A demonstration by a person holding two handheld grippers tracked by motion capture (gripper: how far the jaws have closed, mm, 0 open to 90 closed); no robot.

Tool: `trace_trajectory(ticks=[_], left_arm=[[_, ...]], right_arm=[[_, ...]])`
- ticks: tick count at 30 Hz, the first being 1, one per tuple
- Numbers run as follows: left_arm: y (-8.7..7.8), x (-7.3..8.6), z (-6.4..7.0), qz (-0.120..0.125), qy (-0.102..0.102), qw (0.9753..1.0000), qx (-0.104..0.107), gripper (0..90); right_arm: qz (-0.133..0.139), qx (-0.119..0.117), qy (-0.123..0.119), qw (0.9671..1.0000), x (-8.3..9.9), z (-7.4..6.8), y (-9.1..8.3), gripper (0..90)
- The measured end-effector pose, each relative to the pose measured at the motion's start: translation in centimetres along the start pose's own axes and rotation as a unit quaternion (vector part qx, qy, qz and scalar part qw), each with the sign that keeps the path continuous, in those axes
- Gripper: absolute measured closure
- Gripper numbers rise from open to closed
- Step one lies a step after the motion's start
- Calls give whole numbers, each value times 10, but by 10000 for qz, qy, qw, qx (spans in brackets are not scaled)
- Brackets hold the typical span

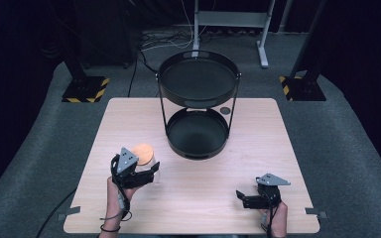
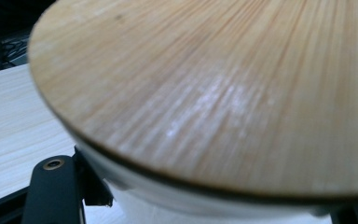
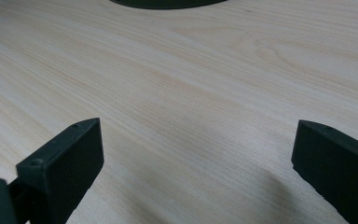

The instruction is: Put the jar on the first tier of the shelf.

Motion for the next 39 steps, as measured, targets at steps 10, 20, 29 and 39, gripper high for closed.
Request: trace_trajectory(ticks=[10, 20, 29, 39], left_arm=[[13, -11, 5, -25, 92, 9999, 117, 255], [23, -19, 9, -10, 137, 9997, 226, 255], [33, -27, 13, -5, 169, 9994, 301, 255], [42, -35, 17, -3, 216, 9991, 359, 255]], right_arm=[[-1, 17, 0, 10000, 0, 0, 0, 16], [5, 7, 2, 10000, 0, 0, 0, 16], [0, 23, -9, 10000, 0, 0, 0, 17], [-3, 14, -5, 10000, 0, 0, 0, 17]])
Point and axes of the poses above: each handheld gripper's, and its own axes: y roughly forward along the jaws, x roughly out of its underside, z roughly to its right, the point moved 1 cm from there along y, roughly forward along the jaws
